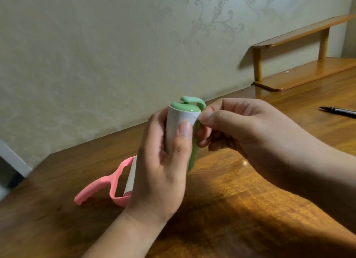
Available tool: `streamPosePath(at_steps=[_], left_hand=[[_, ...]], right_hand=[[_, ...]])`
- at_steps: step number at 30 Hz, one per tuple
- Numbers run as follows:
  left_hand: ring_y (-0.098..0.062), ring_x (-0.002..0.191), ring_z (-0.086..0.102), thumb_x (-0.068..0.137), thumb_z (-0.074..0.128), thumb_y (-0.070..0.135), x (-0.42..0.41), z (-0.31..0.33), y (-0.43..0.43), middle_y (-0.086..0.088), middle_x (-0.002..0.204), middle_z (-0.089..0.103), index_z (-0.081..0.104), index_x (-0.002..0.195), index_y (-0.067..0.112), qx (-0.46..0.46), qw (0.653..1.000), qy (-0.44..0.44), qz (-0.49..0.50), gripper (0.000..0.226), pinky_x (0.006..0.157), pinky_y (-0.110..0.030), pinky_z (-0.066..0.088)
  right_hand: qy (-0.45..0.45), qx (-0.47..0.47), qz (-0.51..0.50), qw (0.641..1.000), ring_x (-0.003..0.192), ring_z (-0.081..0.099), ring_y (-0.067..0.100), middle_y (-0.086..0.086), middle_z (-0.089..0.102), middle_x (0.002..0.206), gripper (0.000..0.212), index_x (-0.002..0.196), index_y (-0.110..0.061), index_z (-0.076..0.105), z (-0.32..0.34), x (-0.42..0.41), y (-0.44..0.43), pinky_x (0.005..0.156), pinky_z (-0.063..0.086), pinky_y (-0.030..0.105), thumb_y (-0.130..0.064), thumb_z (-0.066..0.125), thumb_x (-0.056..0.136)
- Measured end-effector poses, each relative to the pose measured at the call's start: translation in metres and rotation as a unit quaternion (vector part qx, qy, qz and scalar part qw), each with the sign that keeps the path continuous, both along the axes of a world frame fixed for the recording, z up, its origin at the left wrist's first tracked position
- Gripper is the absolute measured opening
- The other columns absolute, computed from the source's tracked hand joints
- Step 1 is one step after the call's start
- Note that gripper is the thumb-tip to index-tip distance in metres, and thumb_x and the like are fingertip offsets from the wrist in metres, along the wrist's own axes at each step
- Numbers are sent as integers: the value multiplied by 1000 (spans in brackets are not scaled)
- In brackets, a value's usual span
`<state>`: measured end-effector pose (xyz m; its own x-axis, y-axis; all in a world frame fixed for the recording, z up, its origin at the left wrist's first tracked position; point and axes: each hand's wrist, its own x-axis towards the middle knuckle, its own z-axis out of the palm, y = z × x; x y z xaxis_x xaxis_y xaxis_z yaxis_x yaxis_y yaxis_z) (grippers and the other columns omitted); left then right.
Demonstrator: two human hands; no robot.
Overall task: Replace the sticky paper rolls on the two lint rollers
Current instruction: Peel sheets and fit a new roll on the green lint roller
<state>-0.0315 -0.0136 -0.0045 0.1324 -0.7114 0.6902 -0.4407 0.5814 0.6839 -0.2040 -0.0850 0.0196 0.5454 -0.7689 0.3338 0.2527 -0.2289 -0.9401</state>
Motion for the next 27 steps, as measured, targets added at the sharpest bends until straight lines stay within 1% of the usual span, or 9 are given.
streamPosePath(at_steps=[4, 8, 12, 14, 17, 20, 22, 25, 27], left_hand=[[-16, 117, 79, 100, 71, 59, -2, -1, -1, 4, 126, 79, 60, 136, 26, 22, 997, 78, -17, 51, 90, -25, 64], [-15, 112, 79, 106, 67, 54, -2, -3, -6, 1, 119, 82, 72, 127, 29, 49, 988, 147, -14, 33, 89, -23, 61], [-22, 120, 77, 109, 57, 57, -3, -2, -7, -3, 129, 81, 77, 132, 29, 71, 976, 205, -12, 42, 92, -24, 61], [-21, 122, 78, 109, 53, 62, -2, -3, -7, -2, 129, 82, 79, 133, 29, 78, 974, 214, -2, 47, 92, -28, 63], [-21, 123, 77, 103, 56, 68, 1, -7, -8, 1, 129, 83, 77, 133, 35, 87, 965, 243, 41, 49, 103, -43, 60], [-18, 122, 78, 101, 56, 71, 2, -8, -8, 4, 126, 84, 79, 123, 45, 96, 964, 243, 52, 41, 104, -45, 58], [-17, 120, 79, 99, 56, 76, 1, -6, -8, 4, 124, 84, 79, 120, 47, 93, 969, 226, 39, 42, 98, -41, 61], [-16, 110, 80, 85, 70, 86, 1, -2, -7, 5, 116, 82, 73, 115, 44, 71, 977, 200, 34, 51, 81, -26, 64], [-15, 103, 80, 87, 76, 76, 2, -1, -7, 6, 109, 80, 72, 113, 42, 59, 981, 182, 37, 43, 77, -24, 63]], right_hand=[[-2, -4, -4, 1000, 75, 68, 14, 2, 76, 79, 19, 91, -7, 77, -2, 2, -2, 75, 56, 32, -18, 65, 101], [3, 2, -6, 1000, 78, 69, 14, 1, 76, 79, 18, 88, -6, 76, -2, 4, -2, 79, 56, 33, -12, 63, 99], [16, -7, -26, 1000, 84, 70, 15, 12, 80, 88, 17, 86, -8, 76, -2, 6, 0, 91, 58, 42, -21, 67, 92], [10, -8, -32, 999, 84, 64, 21, 25, 74, 91, 22, 87, 1, 73, -3, 7, 0, 88, 56, 43, -20, 67, 91], [8, -6, -28, 1000, 84, 63, 22, 18, 70, 87, 22, 86, 0, 73, -5, 7, -1, 87, 59, 49, -19, 71, 96], [33, -14, -28, 999, 84, 63, 20, 23, 69, 87, 31, 81, 1, 67, -5, 6, -2, 94, 57, 60, -28, 71, 88], [39, -23, -32, 998, 84, 63, 21, 13, 68, 84, 29, 80, 0, 67, -4, 5, -2, 98, 55, 64, -29, 67, 83], [24, -37, -31, 999, 87, 71, 21, 1, 76, 85, 24, 78, -13, 76, -3, 2, -3, 98, 58, 57, -30, 61, 86], [14, -25, -32, 999, 95, 77, 23, 4, 81, 94, 31, 86, -11, 75, -4, 1, -4, 97, 59, 54, -33, 55, 92]])
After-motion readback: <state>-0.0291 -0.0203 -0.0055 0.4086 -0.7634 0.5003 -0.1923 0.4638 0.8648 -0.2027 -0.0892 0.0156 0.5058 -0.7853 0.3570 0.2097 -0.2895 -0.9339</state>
